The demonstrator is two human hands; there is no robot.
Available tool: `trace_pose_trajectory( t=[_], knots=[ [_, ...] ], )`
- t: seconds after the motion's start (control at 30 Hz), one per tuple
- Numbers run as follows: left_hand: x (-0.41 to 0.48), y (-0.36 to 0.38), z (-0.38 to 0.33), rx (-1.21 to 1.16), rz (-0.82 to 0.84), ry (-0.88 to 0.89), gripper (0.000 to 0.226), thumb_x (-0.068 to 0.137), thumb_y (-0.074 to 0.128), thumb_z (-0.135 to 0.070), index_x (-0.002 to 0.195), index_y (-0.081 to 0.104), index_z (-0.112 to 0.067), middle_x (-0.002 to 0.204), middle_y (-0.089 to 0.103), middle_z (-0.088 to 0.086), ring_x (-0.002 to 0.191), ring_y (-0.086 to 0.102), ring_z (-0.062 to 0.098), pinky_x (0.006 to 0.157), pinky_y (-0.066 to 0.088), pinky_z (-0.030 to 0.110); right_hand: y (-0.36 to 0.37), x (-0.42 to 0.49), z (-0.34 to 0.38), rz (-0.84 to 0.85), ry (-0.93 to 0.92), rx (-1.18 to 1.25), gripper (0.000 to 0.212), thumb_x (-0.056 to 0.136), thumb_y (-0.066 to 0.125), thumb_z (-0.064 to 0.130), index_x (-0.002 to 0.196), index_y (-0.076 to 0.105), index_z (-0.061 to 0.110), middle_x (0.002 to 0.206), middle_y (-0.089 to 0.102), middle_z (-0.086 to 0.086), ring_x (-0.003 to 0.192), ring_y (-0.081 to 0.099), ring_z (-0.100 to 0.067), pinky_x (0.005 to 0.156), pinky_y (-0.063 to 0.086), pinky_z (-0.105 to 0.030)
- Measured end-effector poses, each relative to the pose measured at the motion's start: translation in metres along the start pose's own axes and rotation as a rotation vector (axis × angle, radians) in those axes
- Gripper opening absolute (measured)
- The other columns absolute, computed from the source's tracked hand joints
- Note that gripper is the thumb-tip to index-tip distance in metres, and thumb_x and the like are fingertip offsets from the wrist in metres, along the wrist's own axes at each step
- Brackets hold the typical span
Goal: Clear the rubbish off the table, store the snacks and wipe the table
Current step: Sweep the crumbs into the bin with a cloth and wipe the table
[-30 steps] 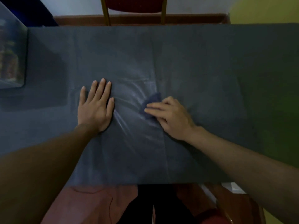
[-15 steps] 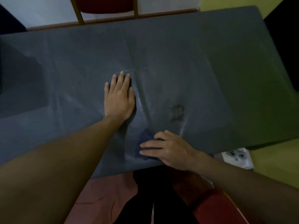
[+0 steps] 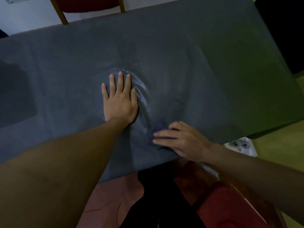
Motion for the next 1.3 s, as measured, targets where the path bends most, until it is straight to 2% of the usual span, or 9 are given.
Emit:
trace_pose_trajectory(
  t=[0.1,0.3,0.53,0.6,0.73,0.9,1.03,1.23,1.3],
  knots=[
    [0.0,0.0,-0.001,0.004,0.0,0.005,0.058,0.103,0.011,-0.044,0.158,0.007,-0.027,0.166,0.003,-0.002,0.153,-0.006,0.022,0.122,-0.002,0.051,-0.009,0.003,-0.016,0.011,-0.08,-0.042,0.039,0.099,0.051,0.017,0.133,0.065,0.028,0.139,0.061,0.01,0.097,0.055,-0.023,0.082,0.051,-0.039],
    [0.001,0.0,-0.001,0.003,-0.005,0.007,0.058,0.103,0.012,-0.043,0.158,0.009,-0.026,0.166,0.004,-0.001,0.153,-0.005,0.023,0.122,-0.002,0.051,-0.029,0.036,-0.092,-0.137,0.285,-0.08,0.038,0.098,0.054,0.016,0.133,0.066,0.025,0.14,0.06,0.01,0.092,0.051,-0.028,0.082,0.048,-0.044],
    [0.0,-0.001,-0.002,-0.003,-0.008,0.007,0.058,0.103,0.012,-0.043,0.158,0.008,-0.025,0.166,0.003,-0.002,0.152,-0.007,0.023,0.122,-0.002,0.052,-0.006,-0.014,0.004,0.037,-0.121,-0.021,0.039,0.102,0.046,0.018,0.136,0.062,0.028,0.138,0.061,0.012,0.096,0.055,-0.023,0.081,0.049,-0.035],
    [0.001,-0.001,-0.002,-0.007,-0.005,0.011,0.058,0.103,0.012,-0.043,0.158,0.007,-0.026,0.166,0.003,-0.002,0.152,-0.007,0.023,0.122,-0.002,0.051,-0.013,-0.002,-0.012,0.005,-0.109,-0.053,0.036,0.104,0.045,0.02,0.135,0.061,0.029,0.137,0.062,0.011,0.096,0.054,-0.022,0.08,0.05,-0.036],
    [0.001,0.0,-0.002,-0.001,-0.007,0.012,0.058,0.103,0.013,-0.043,0.158,0.009,-0.025,0.166,0.004,-0.002,0.153,-0.005,0.023,0.122,-0.001,0.052,-0.019,0.022,-0.044,-0.082,0.155,-0.041,0.037,0.099,0.053,0.02,0.132,0.067,0.026,0.138,0.061,0.011,0.095,0.05,-0.025,0.081,0.049,-0.044],
    [0.002,0.0,-0.001,0.006,-0.012,-0.005,0.058,0.103,0.014,-0.043,0.158,0.011,-0.025,0.166,0.006,-0.001,0.153,-0.004,0.023,0.122,-0.001,0.051,0.006,-0.009,0.035,0.052,-0.215,0.015,0.04,0.097,0.053,0.013,0.13,0.067,0.032,0.139,0.06,0.015,0.098,0.055,-0.021,0.079,0.046,-0.033],
    [0.002,0.001,-0.001,0.012,-0.015,-0.017,0.058,0.103,0.013,-0.043,0.158,0.009,-0.026,0.166,0.004,-0.003,0.153,-0.004,0.022,0.122,0.001,0.051,-0.011,0.015,-0.009,0.008,-0.293,-0.036,0.035,0.099,0.06,0.019,0.13,0.067,0.033,0.139,0.061,0.015,0.096,0.055,-0.019,0.077,0.044,-0.031],
    [0.0,0.0,-0.001,-0.012,-0.014,-0.037,0.058,0.103,0.018,-0.041,0.158,0.011,-0.026,0.166,0.006,-0.004,0.153,-0.002,0.02,0.123,0.002,0.05,-0.051,0.076,-0.14,-0.166,0.088,-0.048,0.033,0.099,0.055,0.015,0.127,0.071,0.023,0.133,0.066,0.007,0.087,0.053,-0.03,0.076,0.05,-0.047],
    [-0.001,-0.002,-0.001,-0.005,-0.022,-0.041,0.058,0.103,0.02,-0.041,0.158,0.012,-0.025,0.166,0.007,-0.004,0.153,0.0,0.02,0.123,0.003,0.05,-0.051,0.075,-0.143,-0.168,0.113,-0.016,0.034,0.099,0.057,0.014,0.129,0.069,0.022,0.134,0.065,0.006,0.088,0.053,-0.03,0.078,0.049,-0.046]
  ],
)
Point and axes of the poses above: each hand's wrist, its own x-axis towards the middle knuckle, its own y-axis out of the palm, z = x × y, the point moved 10 cm from there along x, towards the middle knuckle
